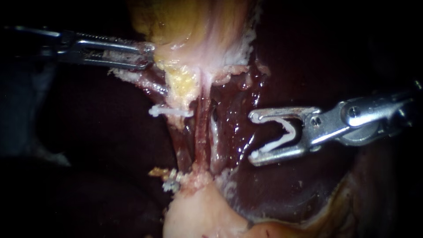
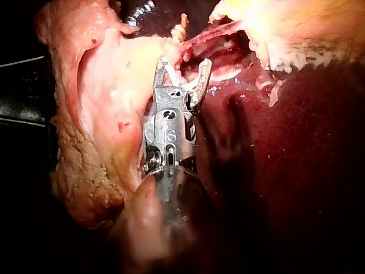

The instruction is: Clipping first clip right tube

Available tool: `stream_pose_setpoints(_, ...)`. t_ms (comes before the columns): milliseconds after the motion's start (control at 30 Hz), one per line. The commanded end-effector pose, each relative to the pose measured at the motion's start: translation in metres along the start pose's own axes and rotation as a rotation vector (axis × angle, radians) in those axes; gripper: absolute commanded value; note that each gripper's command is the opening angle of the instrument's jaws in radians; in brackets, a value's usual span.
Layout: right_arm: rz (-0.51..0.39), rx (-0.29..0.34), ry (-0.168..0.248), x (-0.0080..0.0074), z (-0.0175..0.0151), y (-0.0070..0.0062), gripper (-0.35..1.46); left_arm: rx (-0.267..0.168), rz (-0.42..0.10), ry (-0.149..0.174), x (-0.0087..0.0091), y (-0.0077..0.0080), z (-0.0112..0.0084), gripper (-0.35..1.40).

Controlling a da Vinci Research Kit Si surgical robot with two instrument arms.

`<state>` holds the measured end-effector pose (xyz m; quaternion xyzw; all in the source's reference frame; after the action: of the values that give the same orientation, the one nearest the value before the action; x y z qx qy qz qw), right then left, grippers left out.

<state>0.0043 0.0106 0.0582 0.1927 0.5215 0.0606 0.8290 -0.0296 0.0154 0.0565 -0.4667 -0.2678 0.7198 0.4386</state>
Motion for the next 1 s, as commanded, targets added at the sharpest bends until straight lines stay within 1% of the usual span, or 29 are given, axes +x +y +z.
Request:
stream_pose_setpoints(33,0.000,0.000,0.000,0.0000,0.0000,0.0000,0.50,-0.003,0.000,0.000,0.0001,0.0001,-0.0003,-0.35)
stream_pose_setpoints(100,0.000,0.000,0.000,0.0000,0.0000,0.0000,0.50,-0.008,-0.003,-0.003,0.0005,0.0004,-0.0011,-0.35)
stream_pose_setpoints(167,0.000,0.000,0.000,0.0000,0.0000,0.0000,0.50,-0.020,-0.007,-0.009,0.0012,0.0008,-0.0025,-0.35)
stream_pose_setpoints(233,0.000,0.000,0.000,0.0000,0.0000,0.0000,0.50,-0.012,-0.013,-0.009,0.0020,0.0013,-0.0042,-0.35)
stream_pose_setpoints(333,0.000,0.000,0.000,0.0001,0.0001,0.0000,0.50,-0.004,-0.021,0.008,0.0032,0.0020,-0.0064,-0.35)
stream_pose_setpoints(400,0.000,0.000,0.000,0.0001,0.0000,0.0000,0.50,-0.002,-0.014,0.015,0.0036,0.0023,-0.0073,-0.35)
stream_pose_setpoints(467,0.000,0.000,0.000,0.0001,0.0001,0.0000,0.50,-0.002,-0.016,0.019,0.0039,0.0024,-0.0077,-0.35)
stream_pose_setpoints(633,0.001,-0.003,0.000,0.0003,0.0006,0.0000,0.50,0.000,-0.015,0.020,0.0037,0.0023,-0.0073,-0.35)
stream_pose_setpoints(700,0.000,0.009,-0.002,0.0002,0.0012,-0.0002,0.50,0.000,-0.014,0.020,0.0037,0.0022,-0.0073,-0.35)
stream_pose_setpoints(767,-0.008,0.040,0.006,0.0001,0.0022,-0.0004,0.50,0.000,-0.014,0.020,0.0036,0.0022,-0.0073,-0.35)
stream_pose_setpoints(800,0.002,0.053,0.008,0.0000,0.0026,-0.0005,0.50,0.000,-0.014,0.020,0.0036,0.0022,-0.0073,-0.35)
stream_pose_setpoints(900,0.032,0.064,0.008,-0.0005,0.0041,-0.0008,0.50,0.000,-0.014,0.020,0.0037,0.0022,-0.0073,-0.35)
stream_pose_setpoints(1000,0.069,0.069,0.007,-0.0009,0.0054,-0.0009,0.50,0.000,-0.014,0.020,0.0036,0.0022,-0.0073,-0.35)
